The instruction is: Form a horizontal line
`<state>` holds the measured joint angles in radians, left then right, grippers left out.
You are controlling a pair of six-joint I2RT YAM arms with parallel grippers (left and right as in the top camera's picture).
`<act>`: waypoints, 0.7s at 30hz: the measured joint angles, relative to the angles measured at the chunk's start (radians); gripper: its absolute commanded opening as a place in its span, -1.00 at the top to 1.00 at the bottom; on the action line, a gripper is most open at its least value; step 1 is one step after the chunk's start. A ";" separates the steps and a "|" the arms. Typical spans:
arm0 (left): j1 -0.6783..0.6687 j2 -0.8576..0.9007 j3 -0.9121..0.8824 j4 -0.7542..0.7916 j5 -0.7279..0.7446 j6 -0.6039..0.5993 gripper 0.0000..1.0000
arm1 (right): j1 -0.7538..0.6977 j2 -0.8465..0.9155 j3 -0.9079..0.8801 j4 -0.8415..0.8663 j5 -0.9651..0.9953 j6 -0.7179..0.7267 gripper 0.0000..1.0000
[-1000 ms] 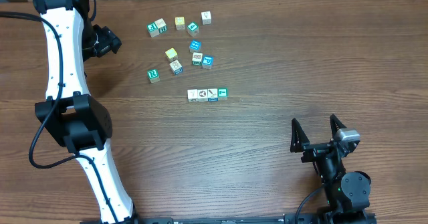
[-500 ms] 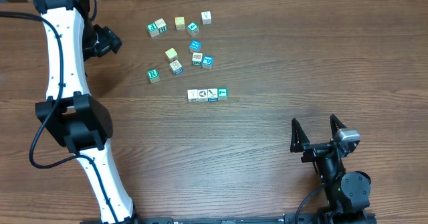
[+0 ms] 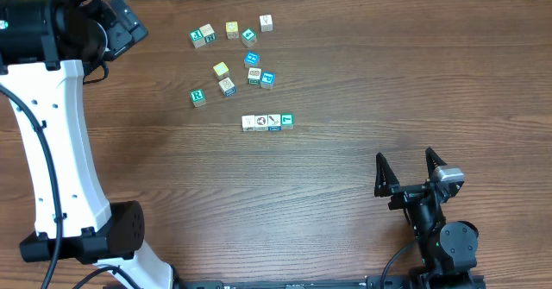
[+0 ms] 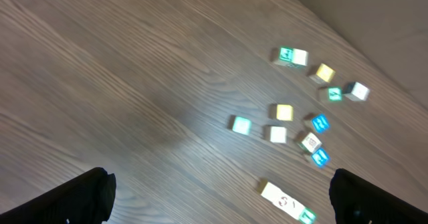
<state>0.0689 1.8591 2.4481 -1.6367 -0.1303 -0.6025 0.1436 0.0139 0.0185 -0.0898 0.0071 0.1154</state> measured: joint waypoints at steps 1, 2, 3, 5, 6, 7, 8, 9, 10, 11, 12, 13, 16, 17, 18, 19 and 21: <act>-0.005 0.002 -0.001 0.000 -0.017 0.000 -1.00 | 0.000 0.000 0.000 0.000 0.000 0.000 -1.00; -0.011 0.008 -0.001 0.000 -0.035 0.000 -1.00 | 0.000 0.000 0.000 0.000 0.000 0.000 -1.00; -0.018 0.010 -0.002 0.000 -0.044 0.000 -1.00 | 0.000 0.000 0.000 0.000 0.000 0.000 -1.00; -0.039 0.013 -0.002 -0.002 -0.058 0.000 -0.99 | 0.000 0.000 0.000 0.000 0.000 0.000 -1.00; -0.046 0.013 -0.002 -0.006 -0.062 0.000 -0.99 | 0.000 0.000 0.000 0.000 0.000 0.000 -1.00; -0.053 0.013 -0.002 -0.016 -0.068 0.000 -1.00 | 0.000 0.000 0.000 0.000 0.000 0.000 -1.00; -0.058 0.013 -0.002 -0.018 -0.069 0.000 -1.00 | 0.000 0.000 0.000 0.000 0.000 0.000 -1.00; -0.063 0.013 -0.008 -0.015 -0.074 0.000 -1.00 | 0.000 0.000 0.000 0.000 0.000 0.000 -1.00; -0.064 0.013 -0.016 -0.015 -0.076 0.000 -1.00 | 0.000 0.000 0.000 0.000 0.000 0.000 -1.00; -0.065 0.013 -0.038 -0.005 -0.080 0.000 -1.00 | 0.000 0.000 0.000 0.000 0.000 0.000 -1.00; -0.067 0.013 -0.063 0.014 -0.084 0.000 -0.99 | 0.000 0.000 0.000 0.000 0.000 0.000 -1.00; -0.069 0.013 -0.104 0.053 -0.086 0.000 -1.00 | 0.000 0.000 0.000 0.000 0.000 0.000 -1.00; -0.084 0.010 -0.251 0.182 -0.089 0.000 -1.00 | 0.000 0.000 0.000 0.000 0.000 0.000 -1.00; -0.093 0.008 -0.304 0.230 -0.087 0.004 -1.00 | 0.000 0.000 0.000 0.000 -0.001 0.000 -1.00; -0.103 0.003 -0.358 0.289 -0.082 0.011 -1.00 | 0.000 -0.001 0.000 0.000 0.000 0.000 -1.00; -0.112 -0.006 -0.420 0.357 -0.070 0.024 -1.00 | 0.000 -0.001 0.000 -0.001 -0.001 0.000 -1.00; -0.125 -0.039 -0.553 0.509 -0.046 0.057 -1.00 | 0.000 -0.001 0.000 0.000 0.000 0.000 -1.00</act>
<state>-0.0563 1.8206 1.8950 -1.1275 -0.1761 -0.5453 0.1436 0.0128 0.0185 -0.0898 0.0067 0.1150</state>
